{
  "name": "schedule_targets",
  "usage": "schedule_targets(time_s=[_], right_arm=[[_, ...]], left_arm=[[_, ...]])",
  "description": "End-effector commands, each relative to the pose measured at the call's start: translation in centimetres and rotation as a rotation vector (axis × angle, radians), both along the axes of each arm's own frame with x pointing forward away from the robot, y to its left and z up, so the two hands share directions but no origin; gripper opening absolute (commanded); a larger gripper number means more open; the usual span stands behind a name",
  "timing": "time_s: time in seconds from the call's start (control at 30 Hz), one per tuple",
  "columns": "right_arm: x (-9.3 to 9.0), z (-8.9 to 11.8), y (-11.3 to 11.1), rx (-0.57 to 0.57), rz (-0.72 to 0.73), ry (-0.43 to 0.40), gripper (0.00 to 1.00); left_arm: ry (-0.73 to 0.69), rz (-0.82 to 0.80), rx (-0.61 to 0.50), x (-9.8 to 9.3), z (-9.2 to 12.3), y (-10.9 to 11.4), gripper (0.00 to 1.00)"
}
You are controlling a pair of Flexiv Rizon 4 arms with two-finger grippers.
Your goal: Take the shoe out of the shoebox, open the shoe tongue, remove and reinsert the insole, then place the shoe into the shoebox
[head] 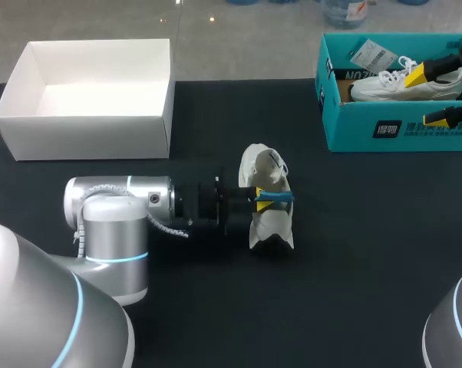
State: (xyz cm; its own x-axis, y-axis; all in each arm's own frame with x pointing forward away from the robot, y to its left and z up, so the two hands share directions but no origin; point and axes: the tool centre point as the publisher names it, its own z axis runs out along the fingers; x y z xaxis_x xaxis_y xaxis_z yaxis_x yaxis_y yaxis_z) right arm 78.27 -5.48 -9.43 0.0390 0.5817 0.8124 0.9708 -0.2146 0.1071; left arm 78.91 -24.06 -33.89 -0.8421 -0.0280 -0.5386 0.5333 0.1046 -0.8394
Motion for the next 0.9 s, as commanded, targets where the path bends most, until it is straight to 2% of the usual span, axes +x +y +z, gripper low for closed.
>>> schedule_targets(time_s=[0.03,0.23,0.27,0.33,0.43,0.47,0.67,0.8,0.83,0.87,0.9], right_arm=[[0.0,0.0,0.1,-0.003,-0.002,0.001,1.0],[0.0,0.0,0.1,-0.003,-0.002,0.001,1.0],[0.0,0.0,0.1,-0.003,-0.002,0.001,1.0],[0.0,0.0,0.1,-0.003,-0.002,0.001,1.0],[0.0,0.0,0.1,-0.003,-0.002,0.001,1.0],[0.0,0.0,0.1,-0.003,-0.002,0.001,1.0],[0.0,0.0,0.1,-0.003,-0.002,0.001,1.0],[0.0,0.0,0.1,-0.003,-0.002,0.001,1.0],[0.0,0.0,0.1,-0.003,-0.002,0.001,1.0],[0.0,0.0,0.1,-0.003,-0.002,0.001,1.0],[0.0,0.0,0.1,-0.003,-0.002,0.001,1.0]], left_arm=[[0.022,0.018,-0.003,0.9,-1.0,-0.5,0.0],[0.038,0.039,-0.004,1.3,-1.1,-0.2,0.0],[0.04,0.038,-0.007,1.2,-0.8,-0.2,0.1],[0.032,0.032,-0.015,0.9,-0.4,0.0,0.44],[0.021,0.018,-0.024,0.4,0.4,0.1,0.57],[0.017,0.011,-0.03,0.1,0.7,0.1,0.58],[-0.013,-0.027,-0.054,-1.4,2.4,0.4,0.51],[-0.017,-0.043,-0.058,-2.2,3.2,0.5,0.39],[-0.019,-0.047,-0.057,-2.4,3.2,0.6,0.32],[-0.02,-0.051,-0.054,-2.5,3.2,0.6,0.31],[-0.02,-0.052,-0.052,-2.5,3.1,0.6,0.25]])
